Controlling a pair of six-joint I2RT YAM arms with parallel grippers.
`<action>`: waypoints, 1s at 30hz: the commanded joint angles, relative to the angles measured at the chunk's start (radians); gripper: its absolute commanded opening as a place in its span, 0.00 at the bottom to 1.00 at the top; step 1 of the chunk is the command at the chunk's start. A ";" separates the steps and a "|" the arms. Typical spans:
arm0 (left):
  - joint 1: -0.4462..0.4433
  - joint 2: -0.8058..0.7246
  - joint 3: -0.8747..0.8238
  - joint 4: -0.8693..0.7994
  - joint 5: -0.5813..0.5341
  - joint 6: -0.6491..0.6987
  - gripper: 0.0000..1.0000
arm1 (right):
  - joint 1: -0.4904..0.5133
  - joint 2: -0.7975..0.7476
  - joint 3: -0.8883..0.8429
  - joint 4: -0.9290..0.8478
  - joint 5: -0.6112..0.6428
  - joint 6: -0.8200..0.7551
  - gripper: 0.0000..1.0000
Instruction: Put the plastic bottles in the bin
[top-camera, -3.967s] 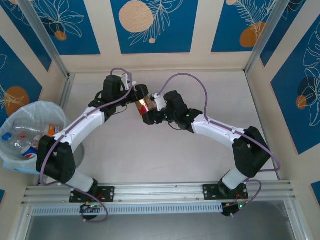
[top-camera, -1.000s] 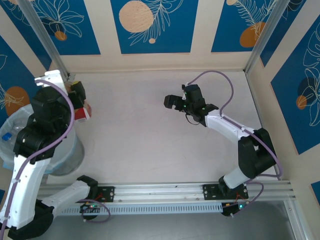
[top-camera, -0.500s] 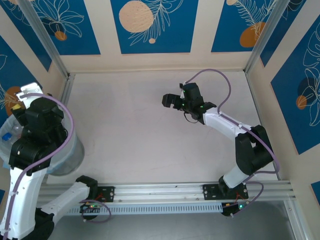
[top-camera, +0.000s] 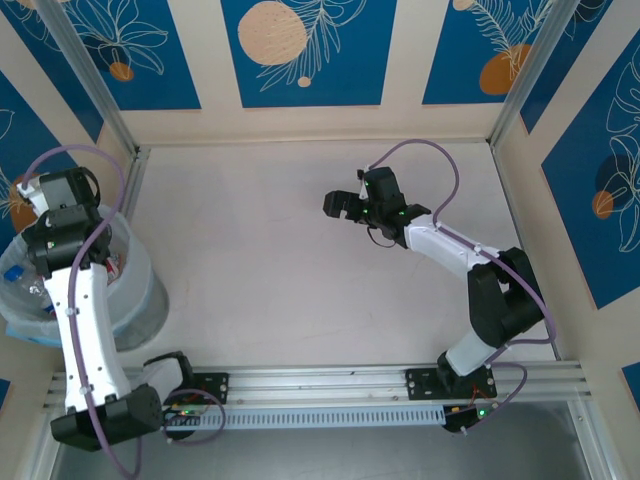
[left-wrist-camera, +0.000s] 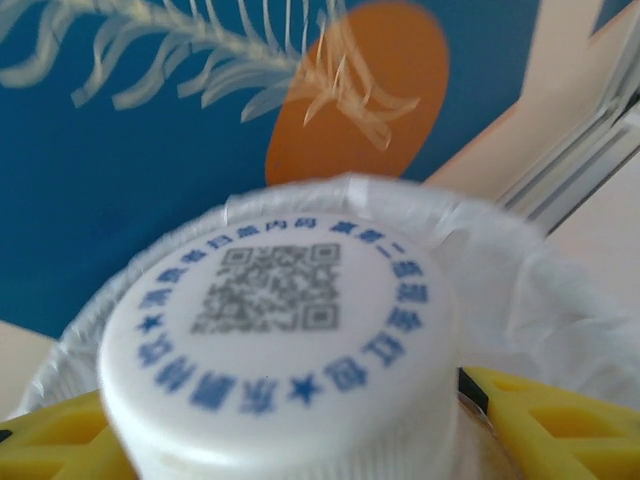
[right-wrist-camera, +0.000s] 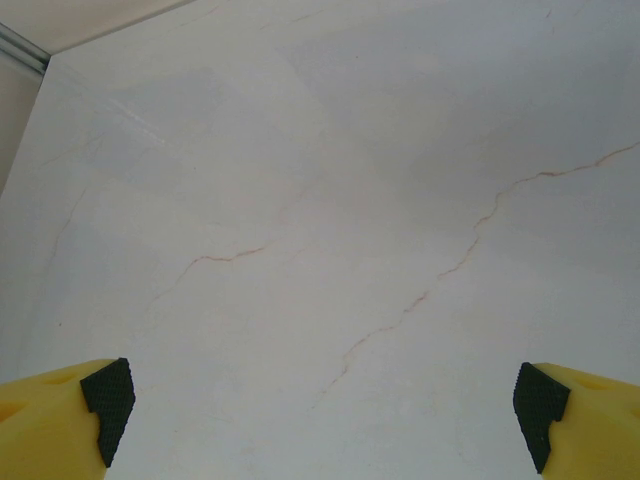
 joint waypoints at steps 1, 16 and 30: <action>0.064 0.010 -0.027 -0.083 0.070 -0.047 0.56 | -0.001 0.009 0.029 -0.026 -0.002 -0.025 0.99; 0.069 0.068 0.077 -0.109 0.144 -0.059 0.99 | 0.016 0.025 0.069 -0.064 0.007 -0.029 0.99; -0.209 0.026 0.191 -0.023 0.247 -0.046 0.99 | 0.032 0.012 0.074 -0.081 0.049 -0.036 1.00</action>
